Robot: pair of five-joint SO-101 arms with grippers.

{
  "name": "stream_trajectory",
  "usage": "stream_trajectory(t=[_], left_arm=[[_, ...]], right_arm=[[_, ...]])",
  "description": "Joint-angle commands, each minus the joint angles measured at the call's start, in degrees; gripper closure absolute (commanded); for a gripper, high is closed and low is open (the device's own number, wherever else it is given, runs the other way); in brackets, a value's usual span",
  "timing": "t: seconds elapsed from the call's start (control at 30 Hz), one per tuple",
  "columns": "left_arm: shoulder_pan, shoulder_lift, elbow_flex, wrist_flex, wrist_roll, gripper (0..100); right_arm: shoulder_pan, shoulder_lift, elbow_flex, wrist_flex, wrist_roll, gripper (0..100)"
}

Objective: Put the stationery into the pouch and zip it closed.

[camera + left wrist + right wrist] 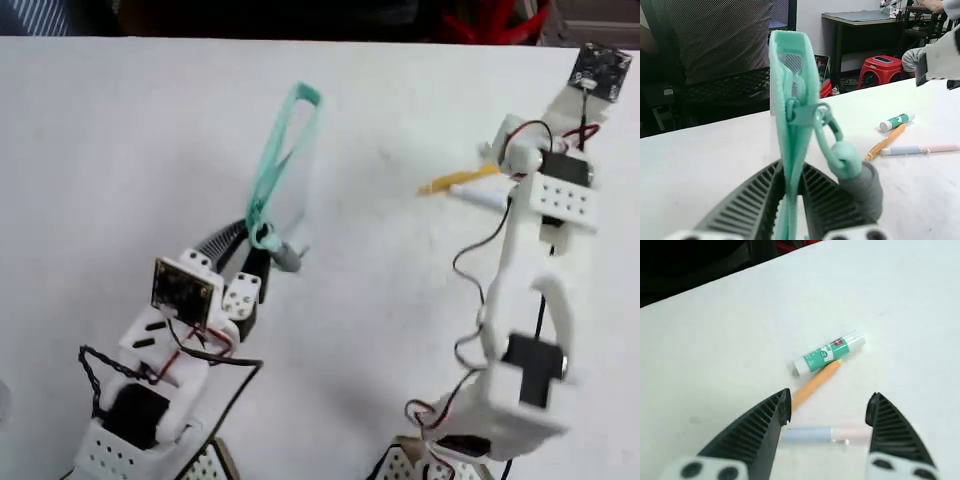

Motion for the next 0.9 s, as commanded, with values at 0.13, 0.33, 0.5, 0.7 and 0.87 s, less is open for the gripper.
stream_trajectory(t=[0.13,0.33,0.5,0.7,0.87], left_arm=[[-0.31,0.48,-0.97,-0.35,-0.62,97],[0.13,0.48,-0.26,-0.53,-0.7,97],[0.04,0.48,-0.26,-0.53,-0.7,97],[0.13,0.48,-0.26,-0.53,-0.7,97],[-0.04,0.48,-0.18,-0.62,-0.7,97]], right_arm=[[-0.22,26.51,-18.2,-18.95,11.43,82.7],[0.4,43.65,-38.15,-18.77,14.15,87.3],[3.47,57.19,-56.18,-11.38,17.05,82.7],[4.97,71.52,-77.1,1.1,26.02,82.7],[4.97,75.82,-91.52,24.13,39.03,87.5]])
